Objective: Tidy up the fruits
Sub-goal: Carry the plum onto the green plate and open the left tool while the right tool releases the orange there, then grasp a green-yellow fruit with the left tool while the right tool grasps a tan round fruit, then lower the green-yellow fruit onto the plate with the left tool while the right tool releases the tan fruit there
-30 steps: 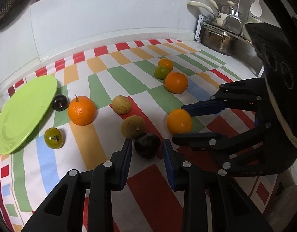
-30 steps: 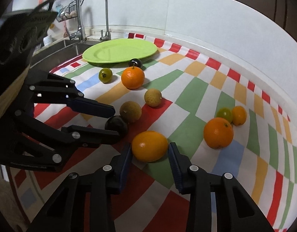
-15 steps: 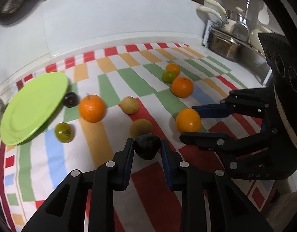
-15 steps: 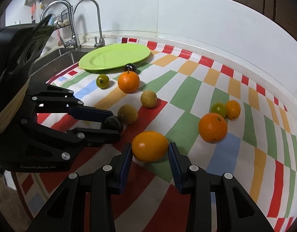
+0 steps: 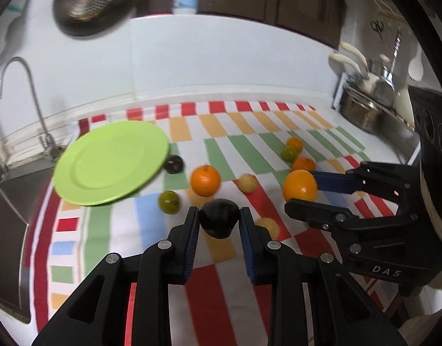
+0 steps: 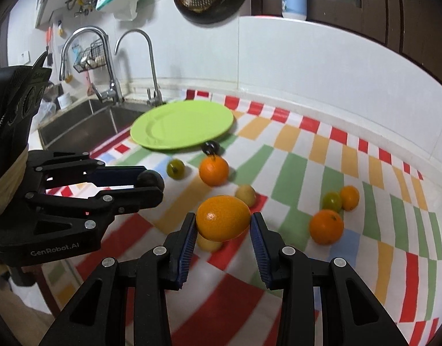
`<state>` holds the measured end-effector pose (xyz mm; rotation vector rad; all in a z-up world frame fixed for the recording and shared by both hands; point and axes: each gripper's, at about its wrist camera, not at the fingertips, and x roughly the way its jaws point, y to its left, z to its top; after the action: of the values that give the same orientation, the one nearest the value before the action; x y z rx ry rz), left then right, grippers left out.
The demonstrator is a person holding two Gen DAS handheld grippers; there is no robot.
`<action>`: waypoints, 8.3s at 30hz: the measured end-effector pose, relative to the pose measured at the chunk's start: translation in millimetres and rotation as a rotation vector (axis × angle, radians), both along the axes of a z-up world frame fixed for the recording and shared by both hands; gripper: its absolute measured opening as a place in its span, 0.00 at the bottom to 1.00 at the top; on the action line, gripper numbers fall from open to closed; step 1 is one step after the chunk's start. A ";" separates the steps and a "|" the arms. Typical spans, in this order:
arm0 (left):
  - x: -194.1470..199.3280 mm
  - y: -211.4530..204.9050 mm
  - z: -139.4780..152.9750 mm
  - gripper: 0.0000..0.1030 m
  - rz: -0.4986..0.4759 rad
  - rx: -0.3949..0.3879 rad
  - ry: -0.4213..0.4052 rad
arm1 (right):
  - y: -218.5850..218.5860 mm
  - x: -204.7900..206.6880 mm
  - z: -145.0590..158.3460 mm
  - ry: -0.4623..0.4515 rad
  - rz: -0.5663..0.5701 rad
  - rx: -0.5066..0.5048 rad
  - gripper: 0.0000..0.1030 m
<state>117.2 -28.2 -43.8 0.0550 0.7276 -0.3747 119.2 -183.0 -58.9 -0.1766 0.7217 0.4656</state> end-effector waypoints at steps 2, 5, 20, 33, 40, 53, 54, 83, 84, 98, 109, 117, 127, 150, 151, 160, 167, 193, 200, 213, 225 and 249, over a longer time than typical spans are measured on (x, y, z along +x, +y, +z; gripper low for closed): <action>-2.5 8.6 5.5 0.27 0.021 -0.007 -0.012 | 7.2 -0.6 4.5 -0.011 0.000 0.006 0.38; -4.4 22.4 14.6 0.27 0.051 -0.016 -0.028 | 17.6 -0.3 11.8 -0.028 0.000 0.017 0.38; 14.5 85.7 37.3 0.27 0.132 -0.024 -0.099 | 78.0 18.7 38.4 -0.082 -0.039 0.094 0.38; 61.4 130.1 30.6 0.27 0.134 0.007 -0.098 | 126.4 66.2 33.2 -0.040 -0.093 0.104 0.38; 97.7 146.7 7.6 0.27 0.104 0.007 -0.033 | 144.9 105.0 13.4 0.054 -0.144 0.103 0.38; 138.7 157.0 -23.7 0.27 0.058 0.004 0.070 | 165.4 151.6 -24.1 0.183 -0.214 0.060 0.38; 139.9 157.6 -24.7 0.27 0.056 0.002 0.075 | 166.0 151.7 -25.3 0.184 -0.215 0.058 0.38; 61.7 151.9 42.4 0.73 0.073 0.019 -0.125 | 125.8 63.4 38.1 -0.028 -0.395 0.058 0.51; 58.9 150.1 43.6 0.76 0.069 0.023 -0.132 | 122.3 57.0 41.3 -0.038 -0.407 0.060 0.54; 27.7 122.4 61.1 0.83 -0.075 0.015 -0.210 | 99.4 -3.4 61.8 -0.141 -0.530 0.042 0.67; 27.9 102.3 45.2 0.83 -0.222 0.023 -0.200 | 87.9 -32.6 48.1 -0.137 -0.676 0.028 0.67; 36.9 90.8 24.4 0.83 -0.304 0.043 -0.159 | 82.0 -37.0 25.0 -0.063 -0.741 0.032 0.67; 52.8 74.3 -9.7 0.83 -0.375 0.100 -0.093 | 75.4 -32.0 -3.9 0.033 -0.787 0.032 0.67; 84.4 34.9 -57.0 0.51 -0.449 0.159 0.056 | 61.5 -12.8 -46.0 0.111 -0.782 0.061 0.45; 86.0 33.0 -58.9 0.48 -0.452 0.160 0.066 | 60.8 -12.4 -46.6 0.111 -0.782 0.062 0.45; 92.5 25.0 -64.3 0.35 -0.437 0.160 0.093 | 58.6 -8.5 -51.0 0.131 -0.767 0.066 0.38; 97.2 21.9 -66.0 0.30 -0.415 0.163 0.097 | 55.4 -5.8 -53.5 0.136 -0.752 0.069 0.30; 67.7 57.3 -5.4 0.28 -0.302 0.059 0.004 | 76.7 -1.6 3.5 0.002 -0.592 0.073 0.30; 62.8 76.4 16.4 0.28 -0.239 0.029 -0.038 | 92.6 -1.1 25.8 -0.060 -0.520 0.073 0.30; 63.1 113.1 49.2 0.28 -0.109 0.017 -0.126 | 117.8 17.9 59.8 -0.137 -0.376 0.107 0.30; 84.6 141.1 50.7 0.28 0.002 0.032 -0.142 | 142.5 59.3 68.9 -0.157 -0.271 0.133 0.30; 169.6 155.0 -15.4 0.28 0.065 0.068 0.007 | 155.2 173.9 -7.7 0.069 -0.229 0.128 0.30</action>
<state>286.8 126.8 -59.2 0.0944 0.7471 -0.2883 293.0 -27.8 -66.6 0.0428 0.7667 0.2990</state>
